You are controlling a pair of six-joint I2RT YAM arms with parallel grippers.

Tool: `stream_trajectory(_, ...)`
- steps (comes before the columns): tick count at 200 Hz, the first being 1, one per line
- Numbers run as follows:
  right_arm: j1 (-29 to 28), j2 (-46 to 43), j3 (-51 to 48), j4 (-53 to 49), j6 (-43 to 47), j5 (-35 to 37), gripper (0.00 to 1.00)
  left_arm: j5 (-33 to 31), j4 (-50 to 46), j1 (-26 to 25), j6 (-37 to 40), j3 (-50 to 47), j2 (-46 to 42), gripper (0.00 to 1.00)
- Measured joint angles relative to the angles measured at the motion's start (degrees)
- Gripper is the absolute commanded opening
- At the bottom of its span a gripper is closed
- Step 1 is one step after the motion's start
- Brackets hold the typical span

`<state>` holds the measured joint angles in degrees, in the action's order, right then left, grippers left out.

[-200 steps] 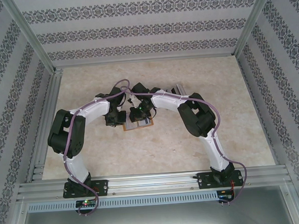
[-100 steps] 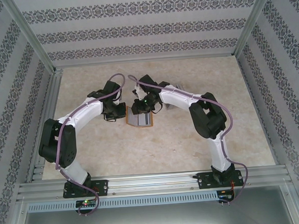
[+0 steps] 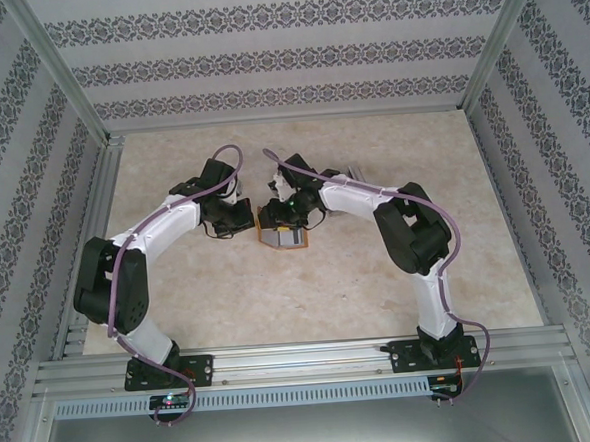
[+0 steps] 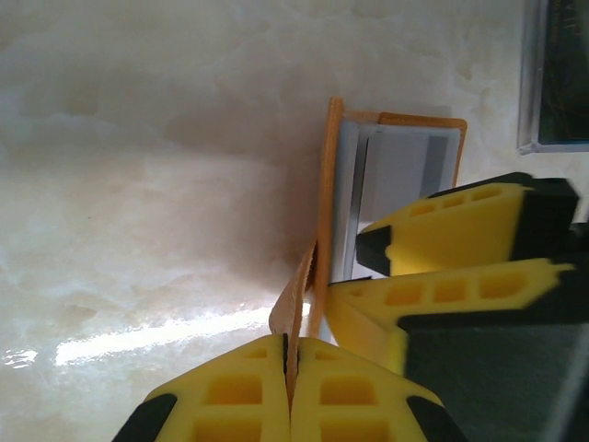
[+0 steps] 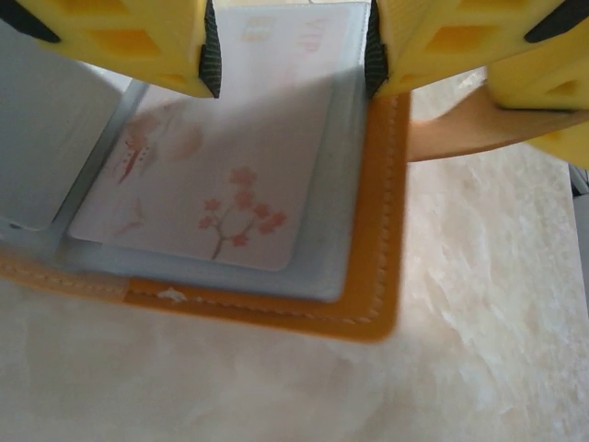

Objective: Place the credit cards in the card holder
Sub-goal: Flip over the card slot on the card holder.

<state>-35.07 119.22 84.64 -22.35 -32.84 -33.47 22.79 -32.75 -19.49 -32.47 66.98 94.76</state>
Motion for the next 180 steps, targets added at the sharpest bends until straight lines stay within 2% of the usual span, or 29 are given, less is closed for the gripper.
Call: stream_trajectory(180, 1.92, -0.37, -1.68, 2.45, -0.7, -2.6, 0.55, 1.2, 0.02, 0.0, -0.66, 1.95, -0.02, 0.0)
